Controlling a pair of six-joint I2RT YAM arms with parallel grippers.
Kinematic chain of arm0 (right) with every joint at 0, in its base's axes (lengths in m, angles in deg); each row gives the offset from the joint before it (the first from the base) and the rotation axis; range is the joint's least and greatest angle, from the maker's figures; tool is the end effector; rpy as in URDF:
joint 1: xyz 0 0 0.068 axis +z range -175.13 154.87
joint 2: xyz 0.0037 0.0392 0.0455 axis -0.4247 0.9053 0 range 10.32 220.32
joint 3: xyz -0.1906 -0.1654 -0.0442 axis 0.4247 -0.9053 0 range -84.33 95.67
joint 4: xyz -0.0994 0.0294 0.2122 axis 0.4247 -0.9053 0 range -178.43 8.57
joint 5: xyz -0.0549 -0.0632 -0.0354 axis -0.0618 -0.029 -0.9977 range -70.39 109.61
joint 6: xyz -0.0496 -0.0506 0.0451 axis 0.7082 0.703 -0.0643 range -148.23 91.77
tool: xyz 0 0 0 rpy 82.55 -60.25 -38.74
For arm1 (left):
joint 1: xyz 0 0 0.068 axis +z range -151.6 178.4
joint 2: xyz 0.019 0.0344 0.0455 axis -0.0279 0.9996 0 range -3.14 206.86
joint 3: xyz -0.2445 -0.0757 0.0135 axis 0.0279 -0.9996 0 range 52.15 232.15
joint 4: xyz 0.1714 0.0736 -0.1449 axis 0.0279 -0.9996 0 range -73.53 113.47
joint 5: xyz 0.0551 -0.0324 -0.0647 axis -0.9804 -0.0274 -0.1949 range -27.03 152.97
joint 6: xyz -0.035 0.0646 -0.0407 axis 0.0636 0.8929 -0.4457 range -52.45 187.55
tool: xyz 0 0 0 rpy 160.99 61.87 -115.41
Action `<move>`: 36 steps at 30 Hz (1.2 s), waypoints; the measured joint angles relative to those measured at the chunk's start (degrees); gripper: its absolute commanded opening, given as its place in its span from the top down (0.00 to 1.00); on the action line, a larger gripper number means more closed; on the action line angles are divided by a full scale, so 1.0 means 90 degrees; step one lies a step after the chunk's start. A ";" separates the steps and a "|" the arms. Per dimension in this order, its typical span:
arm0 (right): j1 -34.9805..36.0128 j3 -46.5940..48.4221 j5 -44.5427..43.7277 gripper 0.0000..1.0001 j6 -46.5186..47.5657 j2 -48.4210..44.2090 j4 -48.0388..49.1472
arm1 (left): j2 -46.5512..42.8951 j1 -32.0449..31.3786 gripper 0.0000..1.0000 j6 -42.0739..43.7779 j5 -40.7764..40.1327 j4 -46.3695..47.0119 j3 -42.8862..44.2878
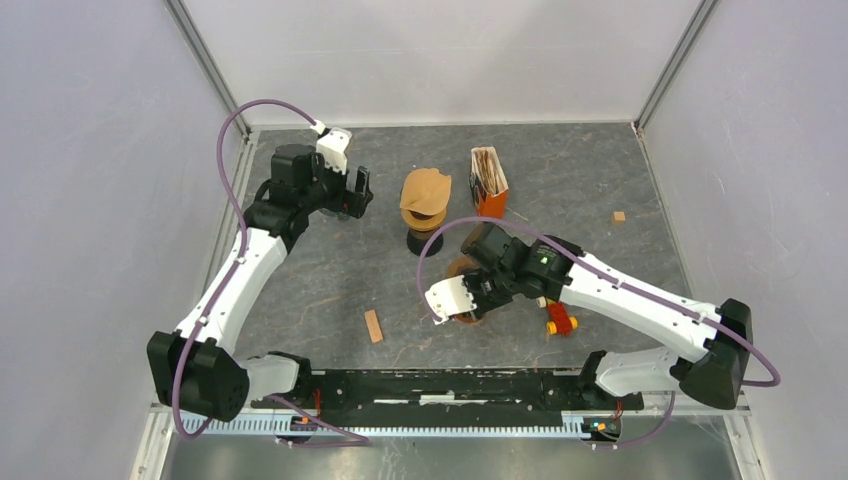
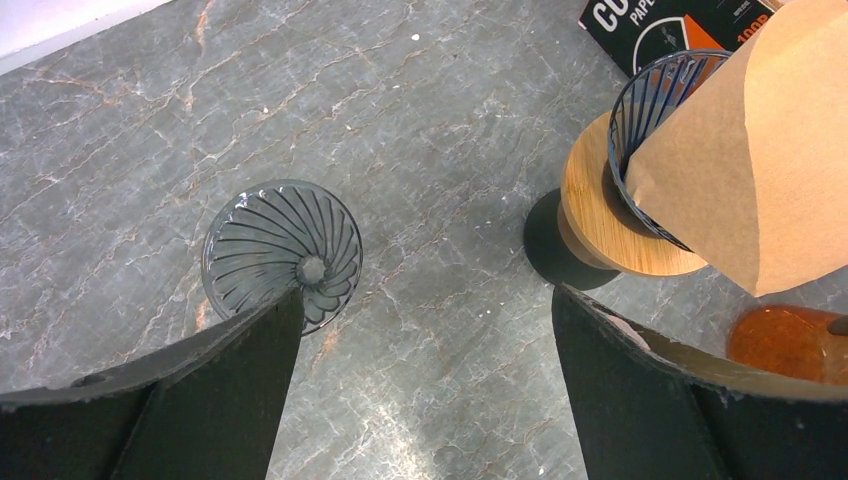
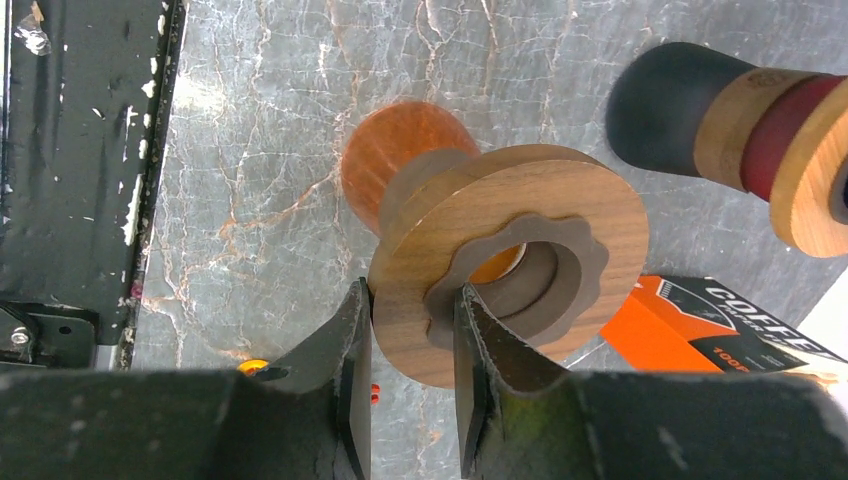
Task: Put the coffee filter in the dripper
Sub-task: Place the dripper holder onto the coffee server.
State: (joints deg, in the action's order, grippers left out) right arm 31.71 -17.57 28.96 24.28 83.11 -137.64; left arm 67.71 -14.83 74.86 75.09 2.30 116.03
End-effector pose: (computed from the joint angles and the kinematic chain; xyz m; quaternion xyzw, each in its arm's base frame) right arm 0.1203 0.2060 0.2564 -0.8007 0.5435 0.0881 0.2359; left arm 0.2799 -0.0818 0.3111 0.2055 0.8297 -0.1168 0.5057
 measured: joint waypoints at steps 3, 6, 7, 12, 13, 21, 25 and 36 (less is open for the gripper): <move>0.0061 -0.0041 -0.0070 1.00 -0.0024 0.0102 0.0027 | -0.0032 0.0000 0.00 -0.0024 0.0012 0.0000 -0.0002; 0.0061 -0.0090 -0.0170 1.00 -0.0051 0.0204 0.0061 | -0.0114 0.0000 0.00 -0.0029 0.0041 0.0002 -0.0012; 0.0061 -0.0090 -0.0189 1.00 -0.0061 0.0231 0.0063 | -0.0146 0.0000 0.00 -0.0029 0.0051 0.0007 -0.0012; 0.0063 -0.0109 -0.0262 0.97 -0.0092 0.0340 0.0100 | -0.0221 0.0000 0.00 -0.0034 0.0073 0.0027 -0.0027; 0.0070 -0.0112 -0.0272 0.96 -0.0092 0.0345 0.0100 | -0.0223 0.0000 0.00 -0.0034 0.0075 0.0027 -0.0032; 0.0221 -0.0112 -0.0503 0.80 -0.0138 0.0435 0.0104 | -0.0223 0.0000 0.00 -0.0034 0.0126 0.0029 -0.0058; 0.0294 -0.0112 -0.0619 0.65 -0.0141 0.0447 0.0095 | -0.0223 0.0000 0.00 -0.0034 0.0129 0.0027 -0.0058; 0.0301 -0.0058 -0.0772 0.23 -0.0197 0.0403 0.0080 | 0.0015 0.0032 0.00 -0.0024 -0.0168 0.0007 -0.0046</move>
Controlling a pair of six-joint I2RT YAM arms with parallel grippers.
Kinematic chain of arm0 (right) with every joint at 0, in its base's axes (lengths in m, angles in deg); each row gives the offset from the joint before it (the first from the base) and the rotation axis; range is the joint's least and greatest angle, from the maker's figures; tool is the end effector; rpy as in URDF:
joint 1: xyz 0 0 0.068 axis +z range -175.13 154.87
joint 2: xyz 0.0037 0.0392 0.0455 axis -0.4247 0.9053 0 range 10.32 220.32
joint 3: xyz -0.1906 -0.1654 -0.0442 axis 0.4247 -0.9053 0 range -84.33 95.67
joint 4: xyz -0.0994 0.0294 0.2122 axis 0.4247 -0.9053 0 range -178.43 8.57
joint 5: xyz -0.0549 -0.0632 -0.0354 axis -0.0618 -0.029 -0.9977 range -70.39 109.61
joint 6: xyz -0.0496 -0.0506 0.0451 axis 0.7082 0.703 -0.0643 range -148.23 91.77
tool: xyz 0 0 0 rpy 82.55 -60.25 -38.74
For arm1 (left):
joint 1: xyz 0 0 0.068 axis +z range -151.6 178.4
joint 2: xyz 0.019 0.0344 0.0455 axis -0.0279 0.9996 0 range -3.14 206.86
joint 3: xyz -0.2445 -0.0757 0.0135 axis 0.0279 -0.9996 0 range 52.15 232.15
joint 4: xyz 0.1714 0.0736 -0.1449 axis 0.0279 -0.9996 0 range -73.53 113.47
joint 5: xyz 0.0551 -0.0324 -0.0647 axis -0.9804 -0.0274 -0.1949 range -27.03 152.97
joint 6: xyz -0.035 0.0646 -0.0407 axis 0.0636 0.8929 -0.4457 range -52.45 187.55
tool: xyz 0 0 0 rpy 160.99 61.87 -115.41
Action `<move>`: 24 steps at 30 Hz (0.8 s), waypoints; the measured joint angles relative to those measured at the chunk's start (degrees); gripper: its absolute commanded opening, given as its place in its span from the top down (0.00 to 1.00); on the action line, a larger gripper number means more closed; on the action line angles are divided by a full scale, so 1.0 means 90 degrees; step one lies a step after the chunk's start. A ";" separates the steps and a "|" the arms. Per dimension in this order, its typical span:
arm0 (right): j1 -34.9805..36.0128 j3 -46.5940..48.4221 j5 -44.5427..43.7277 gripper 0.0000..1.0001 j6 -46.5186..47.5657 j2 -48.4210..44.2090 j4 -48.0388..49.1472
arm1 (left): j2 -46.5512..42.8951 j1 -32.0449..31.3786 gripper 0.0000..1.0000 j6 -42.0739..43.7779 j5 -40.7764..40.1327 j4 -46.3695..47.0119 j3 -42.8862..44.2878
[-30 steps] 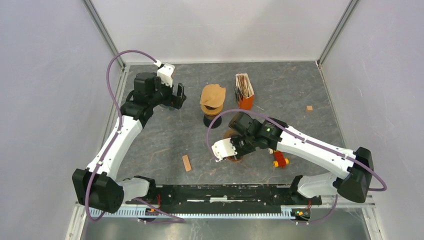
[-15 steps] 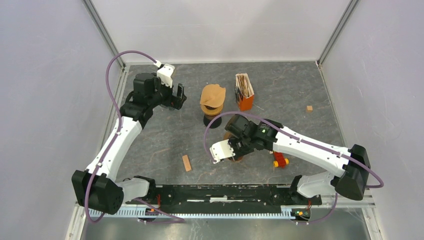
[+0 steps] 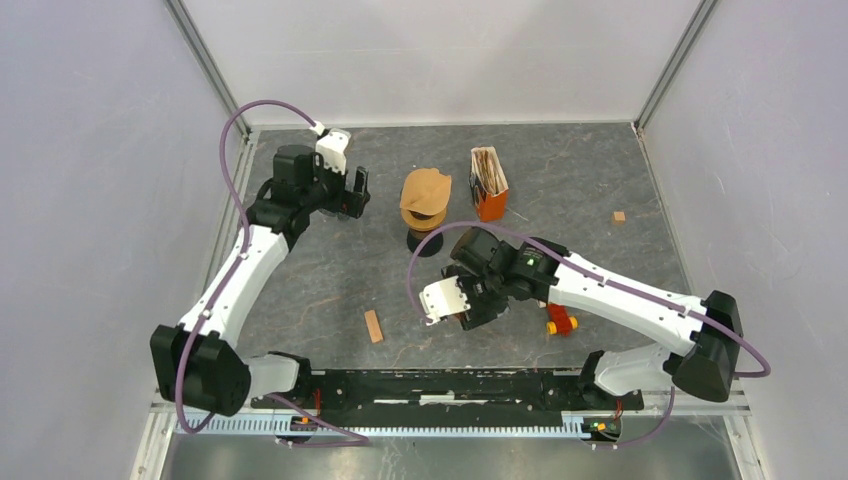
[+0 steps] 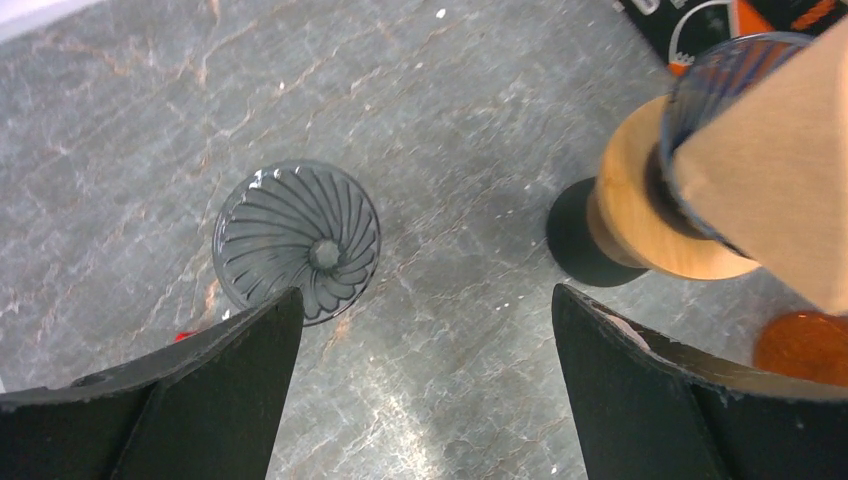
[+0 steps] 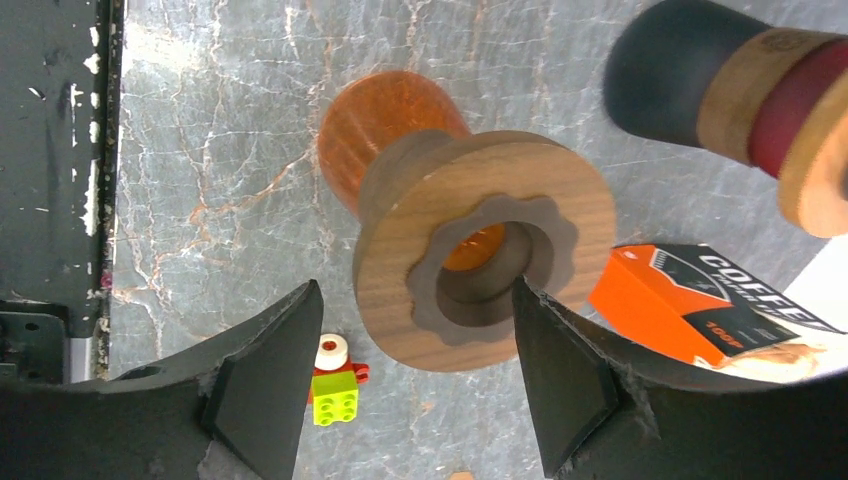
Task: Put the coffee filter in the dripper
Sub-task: Place the dripper holder onto the coffee server, then pick up the coffee dripper from the center of the board.
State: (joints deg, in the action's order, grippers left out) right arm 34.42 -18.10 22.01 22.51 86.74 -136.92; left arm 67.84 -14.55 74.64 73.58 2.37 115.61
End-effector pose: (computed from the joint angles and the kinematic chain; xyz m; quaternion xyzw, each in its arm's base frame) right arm 0.1229 0.2153 0.2396 -0.8045 0.5549 0.0366 0.2084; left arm 0.2813 -0.0787 0.3078 0.1954 0.8350 -0.1053 0.5034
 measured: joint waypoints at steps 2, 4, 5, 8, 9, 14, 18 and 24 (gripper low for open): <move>-0.0002 0.0104 0.0015 0.22 0.0002 -0.0066 -0.0007 | 0.0209 0.0073 0.00 0.0000 -0.0092 -0.0022 0.0002; -0.0002 0.0204 0.0049 0.22 0.0002 -0.0168 -0.0010 | 0.0381 0.0192 0.00 0.0000 -0.0194 -0.0039 0.0002; -0.0002 0.0238 0.0068 0.22 0.0000 -0.0236 -0.0007 | 0.0447 0.0257 0.00 0.0000 -0.0236 -0.0039 0.0005; -0.0027 0.0272 0.0151 0.23 -0.0017 -0.0491 -0.0002 | 0.0714 0.0617 0.05 0.0000 -0.0338 -0.0158 0.0138; -0.0063 0.0272 0.0192 0.23 -0.0032 -0.0593 0.0005 | 0.0860 0.0775 0.06 0.0002 -0.0347 -0.0223 0.0265; -0.0345 0.0272 0.0328 0.24 -0.0114 -0.1032 0.0114 | 0.1865 0.1307 0.09 0.0160 -0.0583 -0.0636 0.1175; -0.0561 0.0262 0.0350 0.25 -0.0163 -0.1234 0.0214 | 0.2637 0.1421 0.15 0.0223 -0.0663 -0.1073 0.1722; -0.0675 0.0175 0.0357 0.26 -0.0185 -0.1277 0.0250 | 0.3733 0.1681 0.31 0.0223 -0.0508 -0.1727 0.2523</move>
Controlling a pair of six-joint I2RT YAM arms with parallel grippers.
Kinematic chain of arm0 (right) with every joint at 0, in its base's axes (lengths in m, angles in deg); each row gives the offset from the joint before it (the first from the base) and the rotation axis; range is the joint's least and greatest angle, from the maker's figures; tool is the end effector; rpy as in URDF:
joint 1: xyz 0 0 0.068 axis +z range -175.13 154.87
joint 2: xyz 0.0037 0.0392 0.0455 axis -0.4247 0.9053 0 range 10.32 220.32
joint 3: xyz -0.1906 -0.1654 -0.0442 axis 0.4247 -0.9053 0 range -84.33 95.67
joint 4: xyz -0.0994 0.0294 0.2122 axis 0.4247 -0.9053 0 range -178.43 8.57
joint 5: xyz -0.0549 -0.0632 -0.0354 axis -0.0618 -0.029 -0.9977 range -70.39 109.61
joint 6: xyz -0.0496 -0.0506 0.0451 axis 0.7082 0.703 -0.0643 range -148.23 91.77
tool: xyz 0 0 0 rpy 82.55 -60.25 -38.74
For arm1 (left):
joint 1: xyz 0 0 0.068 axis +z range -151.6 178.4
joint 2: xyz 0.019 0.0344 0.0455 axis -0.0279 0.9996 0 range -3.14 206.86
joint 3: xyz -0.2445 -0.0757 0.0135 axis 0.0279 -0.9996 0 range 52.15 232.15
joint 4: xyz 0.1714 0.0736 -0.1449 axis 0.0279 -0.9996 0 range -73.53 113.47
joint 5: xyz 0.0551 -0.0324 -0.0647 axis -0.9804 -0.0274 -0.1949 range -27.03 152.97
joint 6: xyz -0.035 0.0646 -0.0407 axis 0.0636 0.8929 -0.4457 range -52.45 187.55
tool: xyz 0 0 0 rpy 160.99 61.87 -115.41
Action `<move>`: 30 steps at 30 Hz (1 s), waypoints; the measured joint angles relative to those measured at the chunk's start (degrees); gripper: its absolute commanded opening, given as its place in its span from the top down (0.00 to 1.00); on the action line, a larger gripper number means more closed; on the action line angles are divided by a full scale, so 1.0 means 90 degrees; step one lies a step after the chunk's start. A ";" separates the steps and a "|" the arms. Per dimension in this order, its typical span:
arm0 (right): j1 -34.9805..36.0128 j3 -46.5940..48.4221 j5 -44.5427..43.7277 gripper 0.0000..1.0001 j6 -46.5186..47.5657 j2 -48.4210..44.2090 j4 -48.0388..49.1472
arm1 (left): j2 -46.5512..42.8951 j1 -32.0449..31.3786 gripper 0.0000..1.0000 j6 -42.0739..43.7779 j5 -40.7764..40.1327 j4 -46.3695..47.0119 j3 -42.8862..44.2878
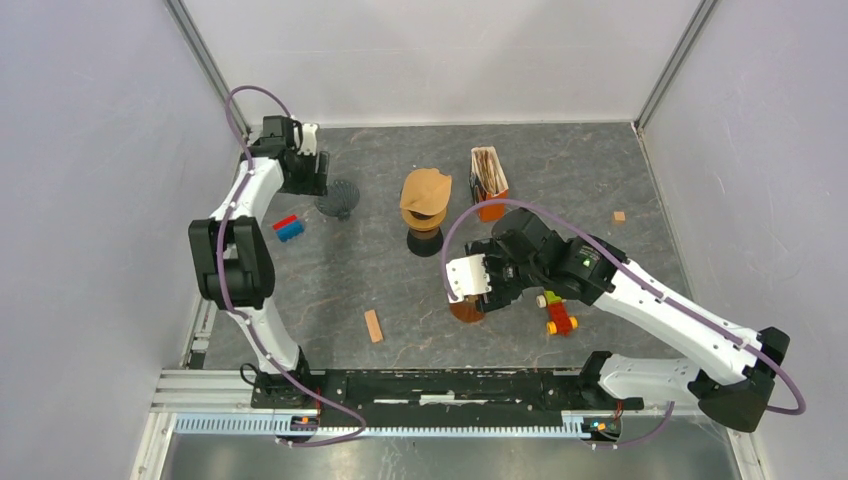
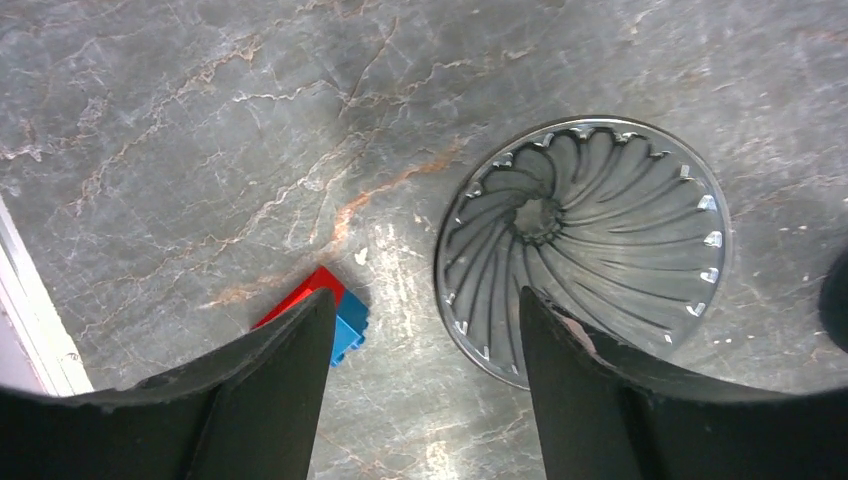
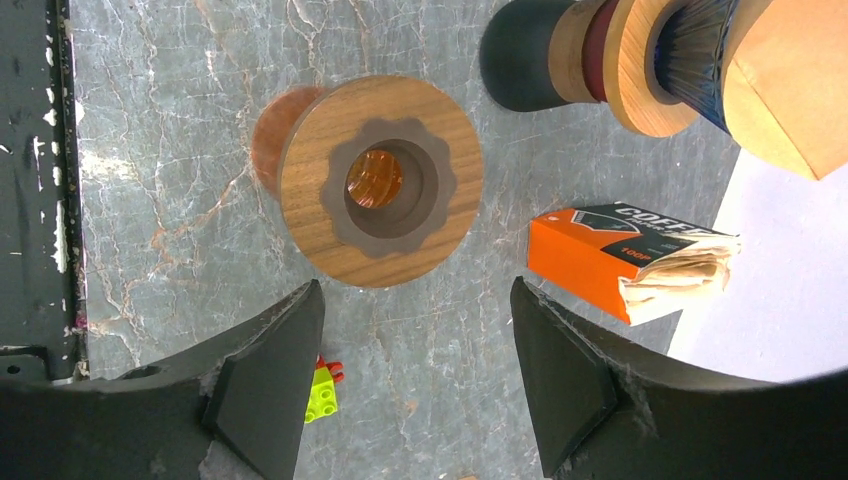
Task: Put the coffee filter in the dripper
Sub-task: Pick up the coffee dripper from the center of the board.
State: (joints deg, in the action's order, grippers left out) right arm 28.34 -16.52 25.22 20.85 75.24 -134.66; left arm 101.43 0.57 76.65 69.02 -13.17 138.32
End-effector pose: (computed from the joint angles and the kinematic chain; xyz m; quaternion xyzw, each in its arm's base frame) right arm 0.1275 0.1842 0.2947 -0.7434 0.5748 0.0590 0.3368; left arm 0.3921 0.0070 0.2200 0.0734 0.9498 -0.0206 0.3034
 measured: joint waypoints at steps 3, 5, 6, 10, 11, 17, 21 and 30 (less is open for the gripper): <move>-0.0085 -0.0029 0.0051 0.26 -0.0012 -0.0022 0.0000 | 0.0466 0.0148 0.39 -0.0002 0.0168 -0.0294 0.0386; -0.0153 -0.0070 0.0073 0.26 -0.0029 -0.0058 0.0041 | 0.0716 0.0223 0.42 -0.0002 0.0311 -0.0447 0.0566; -0.0182 -0.0109 0.0087 0.27 -0.0039 -0.0083 0.0058 | 0.0794 0.0243 0.44 0.0000 0.0386 -0.0491 0.0605; -0.0248 -0.0238 0.0087 0.27 -0.0061 -0.0114 0.0068 | 0.1027 0.0250 0.53 -0.0002 0.0661 -0.0682 0.0648; -0.0255 -0.0253 0.0087 0.27 -0.0075 -0.0112 0.0070 | 0.1061 0.0250 0.55 -0.0002 0.0714 -0.0729 0.0648; -0.0282 -0.0255 0.0087 0.27 -0.0112 -0.0112 0.0092 | 0.1158 0.0245 0.81 -0.0005 0.1061 -0.0877 0.0670; -0.0289 -0.0255 0.0070 0.27 -0.0134 -0.0107 0.0097 | 0.1158 0.0243 0.93 -0.0024 0.1443 -0.1032 0.0860; -0.0906 -0.0401 0.0095 0.27 -0.0544 -0.0117 0.0488 | 0.0629 0.0291 0.98 0.0153 0.1583 -0.1732 0.0799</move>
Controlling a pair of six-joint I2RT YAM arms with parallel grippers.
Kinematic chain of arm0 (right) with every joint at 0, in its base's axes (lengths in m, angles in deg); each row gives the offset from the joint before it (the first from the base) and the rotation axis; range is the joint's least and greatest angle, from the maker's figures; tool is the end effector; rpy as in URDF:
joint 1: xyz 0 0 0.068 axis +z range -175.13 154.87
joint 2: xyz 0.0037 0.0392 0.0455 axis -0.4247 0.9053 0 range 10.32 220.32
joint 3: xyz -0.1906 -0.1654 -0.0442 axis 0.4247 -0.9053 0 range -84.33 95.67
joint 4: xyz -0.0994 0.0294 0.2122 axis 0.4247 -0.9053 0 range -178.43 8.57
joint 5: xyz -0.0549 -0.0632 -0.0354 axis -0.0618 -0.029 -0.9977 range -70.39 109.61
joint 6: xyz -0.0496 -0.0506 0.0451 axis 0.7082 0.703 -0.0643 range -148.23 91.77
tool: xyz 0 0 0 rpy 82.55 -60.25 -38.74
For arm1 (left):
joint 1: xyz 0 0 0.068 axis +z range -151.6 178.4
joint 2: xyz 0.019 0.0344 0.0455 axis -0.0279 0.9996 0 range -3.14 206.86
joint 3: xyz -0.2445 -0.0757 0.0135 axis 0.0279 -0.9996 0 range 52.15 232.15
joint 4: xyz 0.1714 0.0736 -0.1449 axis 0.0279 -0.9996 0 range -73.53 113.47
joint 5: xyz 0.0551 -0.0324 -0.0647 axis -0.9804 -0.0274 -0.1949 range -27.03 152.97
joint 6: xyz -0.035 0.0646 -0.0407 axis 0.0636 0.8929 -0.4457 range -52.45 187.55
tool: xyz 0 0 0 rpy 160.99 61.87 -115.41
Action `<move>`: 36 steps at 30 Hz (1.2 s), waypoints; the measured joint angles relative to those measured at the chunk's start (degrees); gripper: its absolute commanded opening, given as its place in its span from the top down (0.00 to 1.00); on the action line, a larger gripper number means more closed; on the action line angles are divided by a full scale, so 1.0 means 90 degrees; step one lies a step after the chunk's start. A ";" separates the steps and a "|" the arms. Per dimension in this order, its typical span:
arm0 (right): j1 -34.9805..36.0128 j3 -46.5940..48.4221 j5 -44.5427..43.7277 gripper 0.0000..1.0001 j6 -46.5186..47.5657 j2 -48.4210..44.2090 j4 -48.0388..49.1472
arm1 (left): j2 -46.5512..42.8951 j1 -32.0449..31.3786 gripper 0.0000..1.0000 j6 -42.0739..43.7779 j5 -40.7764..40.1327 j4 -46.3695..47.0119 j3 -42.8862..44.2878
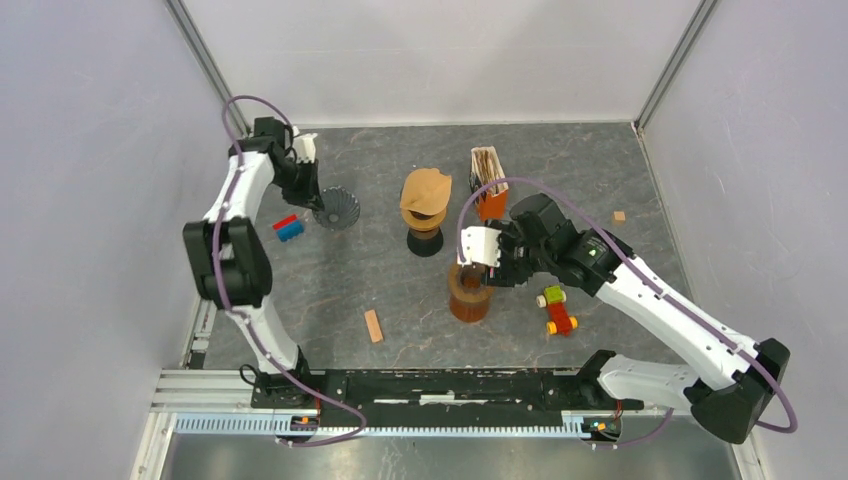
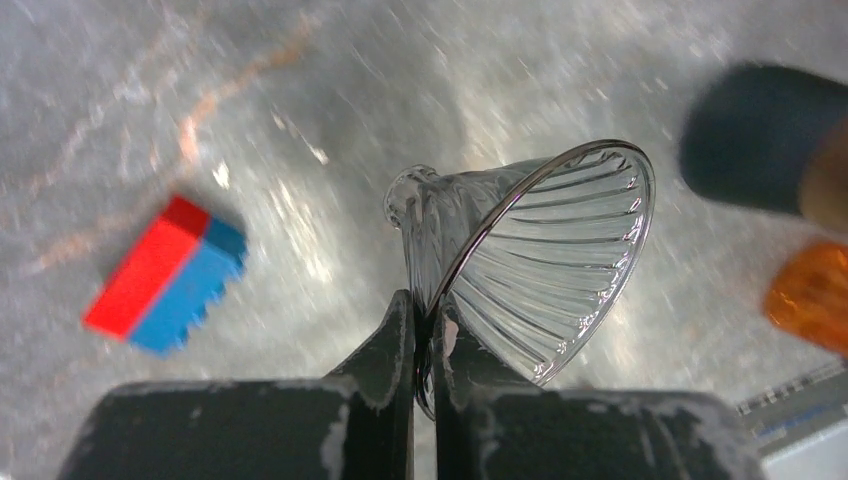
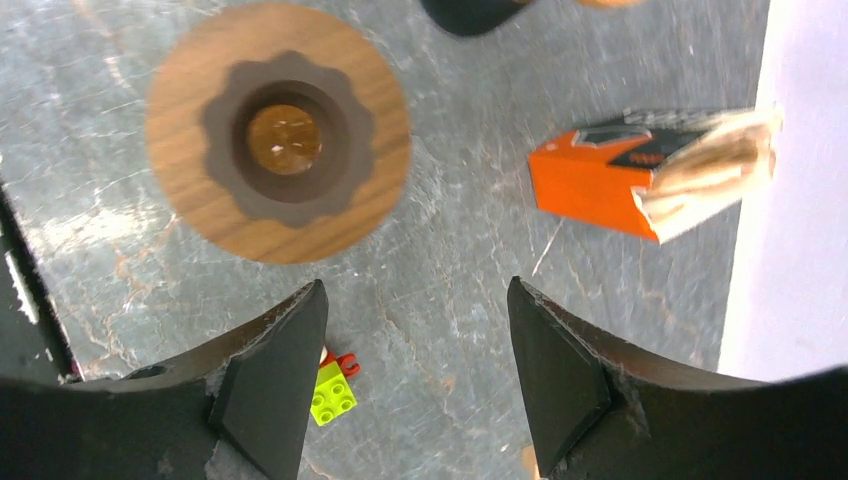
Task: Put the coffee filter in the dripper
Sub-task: Pick up the coffee dripper from the center of the board, then place the coffee dripper in the dripper holder.
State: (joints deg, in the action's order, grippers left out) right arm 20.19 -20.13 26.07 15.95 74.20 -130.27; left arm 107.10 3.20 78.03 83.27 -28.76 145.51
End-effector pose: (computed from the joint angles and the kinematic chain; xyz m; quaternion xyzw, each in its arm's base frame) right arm 0.1532 0.1668 0.2862 -0.6715 0.6491 0.0562 0.3530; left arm 0.3831 0.0064 0.2057 0.0799 0.9653 -0.1480 0.1999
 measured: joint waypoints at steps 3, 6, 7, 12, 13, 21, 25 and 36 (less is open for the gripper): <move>-0.0437 -0.0063 0.0015 0.28 -0.0296 0.0000 0.0270 | -0.1001 0.0029 0.98 0.0211 0.0294 -0.0682 -0.0243; -0.0772 -0.0056 0.0085 0.27 -0.0576 -0.0007 0.0566 | -0.2297 -0.0039 0.98 0.0393 0.0600 -0.1362 -0.0192; -0.0896 -0.0022 0.0148 0.28 -0.0680 0.0000 0.0617 | -0.2703 -0.0124 0.98 0.0420 0.0653 -0.1600 -0.0092; -0.1460 0.0447 0.0668 0.27 -0.1161 0.0124 0.0840 | -0.3951 -0.1593 0.98 0.0384 0.1027 -0.2482 0.0634; -0.1605 0.0520 0.0814 0.26 -0.1273 0.0126 0.0925 | -0.4002 -0.2006 0.98 0.0359 0.1127 -0.2613 0.0750; -0.3283 0.0602 0.1940 0.25 -0.2033 -0.0155 0.1341 | -0.2766 -0.3679 0.98 0.0134 0.1515 -0.2798 0.1583; -0.4046 0.0500 0.2832 0.25 -0.2166 -0.0478 0.1350 | -0.2030 -0.4685 0.98 -0.0058 0.1445 -0.2518 0.1902; -0.4301 0.0323 0.4915 0.23 -0.1598 -0.0899 0.0848 | -0.1185 -0.5697 0.98 -0.0386 0.1013 -0.1739 0.1977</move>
State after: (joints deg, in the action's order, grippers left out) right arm -18.52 -17.22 70.31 1.57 66.11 -122.64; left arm 96.43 -48.08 74.56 92.38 -44.40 163.30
